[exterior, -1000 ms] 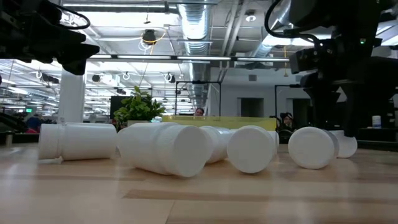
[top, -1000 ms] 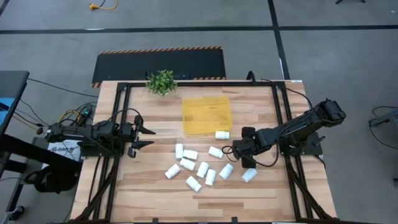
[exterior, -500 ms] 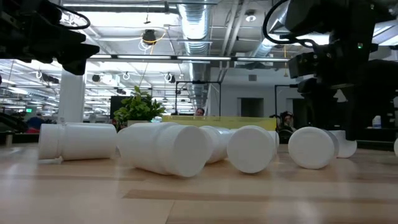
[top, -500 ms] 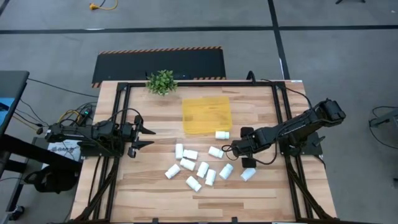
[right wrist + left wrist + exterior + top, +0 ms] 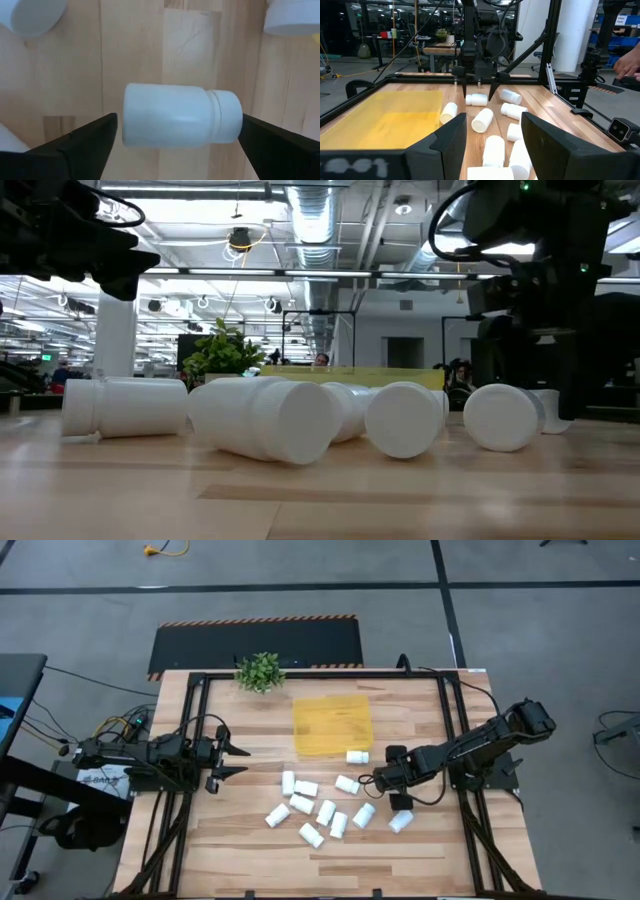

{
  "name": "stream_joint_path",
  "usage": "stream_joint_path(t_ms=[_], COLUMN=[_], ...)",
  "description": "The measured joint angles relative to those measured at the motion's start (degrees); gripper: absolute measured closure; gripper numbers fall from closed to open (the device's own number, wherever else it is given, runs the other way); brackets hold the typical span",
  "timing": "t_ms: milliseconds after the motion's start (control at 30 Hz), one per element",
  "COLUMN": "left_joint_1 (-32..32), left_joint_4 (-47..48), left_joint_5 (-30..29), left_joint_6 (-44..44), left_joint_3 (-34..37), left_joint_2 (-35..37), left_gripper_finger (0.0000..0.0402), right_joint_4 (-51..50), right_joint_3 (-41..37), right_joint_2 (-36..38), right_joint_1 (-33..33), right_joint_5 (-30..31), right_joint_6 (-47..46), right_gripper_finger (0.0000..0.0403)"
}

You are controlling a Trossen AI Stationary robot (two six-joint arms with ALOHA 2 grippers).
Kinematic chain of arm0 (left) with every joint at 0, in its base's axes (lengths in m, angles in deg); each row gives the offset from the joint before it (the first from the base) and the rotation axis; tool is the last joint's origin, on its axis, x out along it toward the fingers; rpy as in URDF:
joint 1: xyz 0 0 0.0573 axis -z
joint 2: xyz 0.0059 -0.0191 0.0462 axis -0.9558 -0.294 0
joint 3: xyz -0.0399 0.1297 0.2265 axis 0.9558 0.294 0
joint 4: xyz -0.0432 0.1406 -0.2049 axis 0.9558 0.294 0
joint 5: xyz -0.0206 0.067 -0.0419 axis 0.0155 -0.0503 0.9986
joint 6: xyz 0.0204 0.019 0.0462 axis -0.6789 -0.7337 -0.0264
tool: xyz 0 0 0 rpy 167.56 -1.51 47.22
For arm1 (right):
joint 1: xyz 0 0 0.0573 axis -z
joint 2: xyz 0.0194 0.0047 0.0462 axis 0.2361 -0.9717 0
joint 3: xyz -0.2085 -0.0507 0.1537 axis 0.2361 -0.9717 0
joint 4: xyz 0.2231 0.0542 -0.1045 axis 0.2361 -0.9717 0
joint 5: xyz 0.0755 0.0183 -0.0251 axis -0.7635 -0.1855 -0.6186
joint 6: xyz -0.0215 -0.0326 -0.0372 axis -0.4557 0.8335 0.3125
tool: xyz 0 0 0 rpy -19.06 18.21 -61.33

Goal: Pick and place pill bottles into a basket
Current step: Put the white pill bottle into the yellow bin

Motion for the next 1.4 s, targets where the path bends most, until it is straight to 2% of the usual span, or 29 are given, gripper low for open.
stream_joint_path(t_ms=[433,833,1200,1400], left_joint_1=[0.01,0.00,0.00,0.01], left_joint_4=[0.00,0.00,0.00,0.00], left_joint_5=[0.00,0.00,-0.01,0.00], left_joint_6=[-0.02,0.00,-0.01,-0.02], left_joint_3=[0.00,-0.02,-0.01,-0.01], left_joint_2=[-0.01,-0.02,0.00,-0.01], left_gripper_finger=[0.0225,0.0225,0.0225,0.0225], right_joint_4=[0.66,-1.96,-14.17,-20.91], right_joint_3=[0.02,2.07,11.90,20.68], right_joint_2=[0.00,0.00,0.00,0.00], right_joint_1=[0.00,0.00,0.85,5.89], right_joint_5=[0.12,1.39,2.65,4.93], right_joint_6=[0.08,0.46,1.99,7.80], right_gripper_finger=[0.0066,0.0062,0.0060,0.0065])
